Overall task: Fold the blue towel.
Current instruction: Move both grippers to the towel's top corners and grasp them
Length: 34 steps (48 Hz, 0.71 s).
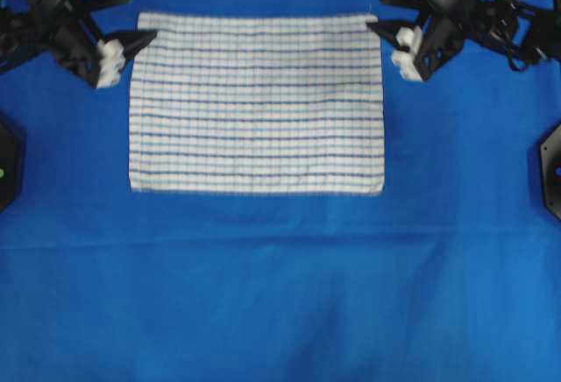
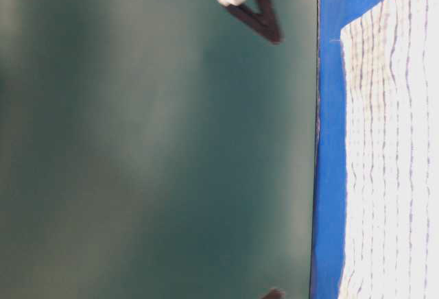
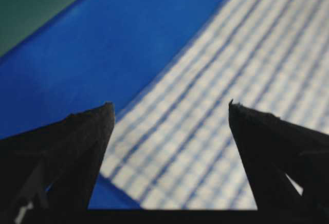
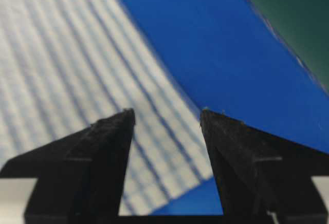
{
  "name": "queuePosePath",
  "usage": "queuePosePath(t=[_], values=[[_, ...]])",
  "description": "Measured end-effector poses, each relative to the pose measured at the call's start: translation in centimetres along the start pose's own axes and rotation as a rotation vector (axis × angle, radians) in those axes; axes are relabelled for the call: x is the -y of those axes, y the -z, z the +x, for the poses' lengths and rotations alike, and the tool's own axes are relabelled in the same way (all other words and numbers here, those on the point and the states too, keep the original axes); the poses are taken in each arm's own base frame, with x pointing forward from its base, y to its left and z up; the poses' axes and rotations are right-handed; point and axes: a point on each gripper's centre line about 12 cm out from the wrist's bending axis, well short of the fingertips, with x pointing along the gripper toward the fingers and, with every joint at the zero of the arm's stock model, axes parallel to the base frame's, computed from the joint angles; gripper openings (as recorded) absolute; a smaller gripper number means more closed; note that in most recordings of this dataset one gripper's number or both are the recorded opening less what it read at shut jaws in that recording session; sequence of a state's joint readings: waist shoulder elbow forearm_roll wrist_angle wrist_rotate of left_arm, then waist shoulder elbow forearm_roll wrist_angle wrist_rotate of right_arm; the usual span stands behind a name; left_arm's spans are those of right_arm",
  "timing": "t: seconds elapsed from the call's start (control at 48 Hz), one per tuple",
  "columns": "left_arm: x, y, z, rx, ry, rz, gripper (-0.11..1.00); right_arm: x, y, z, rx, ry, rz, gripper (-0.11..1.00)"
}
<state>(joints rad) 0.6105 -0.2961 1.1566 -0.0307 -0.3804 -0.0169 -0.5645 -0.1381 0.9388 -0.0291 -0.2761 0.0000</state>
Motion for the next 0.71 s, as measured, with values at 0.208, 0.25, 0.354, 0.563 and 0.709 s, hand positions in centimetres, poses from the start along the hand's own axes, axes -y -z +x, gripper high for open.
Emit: queuePosePath(t=[0.208,0.25,0.354,0.563,0.709], values=[[-1.4,2.4,3.3,-0.092,-0.044,-0.003,0.89,1.9,2.4,3.1,-0.098,0.039,0.011,0.58],[-1.5,2.7,3.8,-0.106,-0.047,-0.004,0.89,2.1,2.8,3.5,-0.108,0.043,0.009,0.58],[-1.9,3.6,4.9,-0.143,-0.057,-0.005,0.89,2.5,3.9,4.4,-0.131,0.049,0.012,0.58],[-2.6,4.2,5.6,-0.167,-0.076,-0.018,0.87,2.7,4.9,5.5,-0.157,0.050,0.015,0.55],[-3.4,4.6,5.7,-0.181,-0.100,-0.033,0.73,3.2,5.4,5.9,-0.173,0.059,0.022,0.42]])
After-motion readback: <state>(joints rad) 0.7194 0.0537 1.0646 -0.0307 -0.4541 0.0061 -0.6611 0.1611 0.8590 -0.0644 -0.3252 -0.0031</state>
